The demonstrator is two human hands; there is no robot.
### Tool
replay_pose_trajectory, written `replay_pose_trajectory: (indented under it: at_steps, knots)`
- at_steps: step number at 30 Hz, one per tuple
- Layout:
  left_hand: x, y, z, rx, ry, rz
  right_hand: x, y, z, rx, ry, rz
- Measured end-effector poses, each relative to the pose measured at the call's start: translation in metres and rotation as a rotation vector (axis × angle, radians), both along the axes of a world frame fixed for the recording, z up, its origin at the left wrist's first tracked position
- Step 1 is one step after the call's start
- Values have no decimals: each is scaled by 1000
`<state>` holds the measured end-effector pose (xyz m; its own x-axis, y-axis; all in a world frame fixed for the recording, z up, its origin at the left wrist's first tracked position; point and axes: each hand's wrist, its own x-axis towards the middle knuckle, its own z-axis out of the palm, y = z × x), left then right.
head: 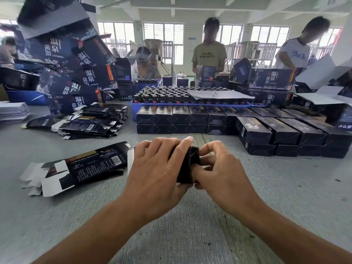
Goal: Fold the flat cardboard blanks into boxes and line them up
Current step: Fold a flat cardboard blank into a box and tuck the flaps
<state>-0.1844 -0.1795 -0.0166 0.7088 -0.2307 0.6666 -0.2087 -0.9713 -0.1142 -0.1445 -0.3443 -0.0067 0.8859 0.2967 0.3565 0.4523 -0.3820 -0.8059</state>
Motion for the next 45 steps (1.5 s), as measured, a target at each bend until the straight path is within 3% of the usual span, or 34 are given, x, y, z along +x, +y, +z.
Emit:
replay_pose_trajectory:
  at_steps: [9, 17, 22, 26, 32, 39, 45]
  knots:
    - [1, 13, 0, -121, 13, -2, -6, 2, 2, 62, 41, 72]
    - [2, 6, -2, 22, -46, -52, 1, -3, 4, 204, 211, 68]
    - [2, 11, 0, -205, -28, -82, 4, -7, 6, 233, 270, 176]
    - [2, 10, 1, -261, -35, -111, 6, -8, 8, 304, 321, 241]
    - [4, 7, -1, -185, -5, -124, 3, -6, 6, 180, 200, 174]
    - [1, -7, -5, -10, 29, -178, -3, -3, 0, -135, -240, -92]
    - [0, -6, -3, 67, 65, -135, 1, -2, 2, -147, -178, 49]
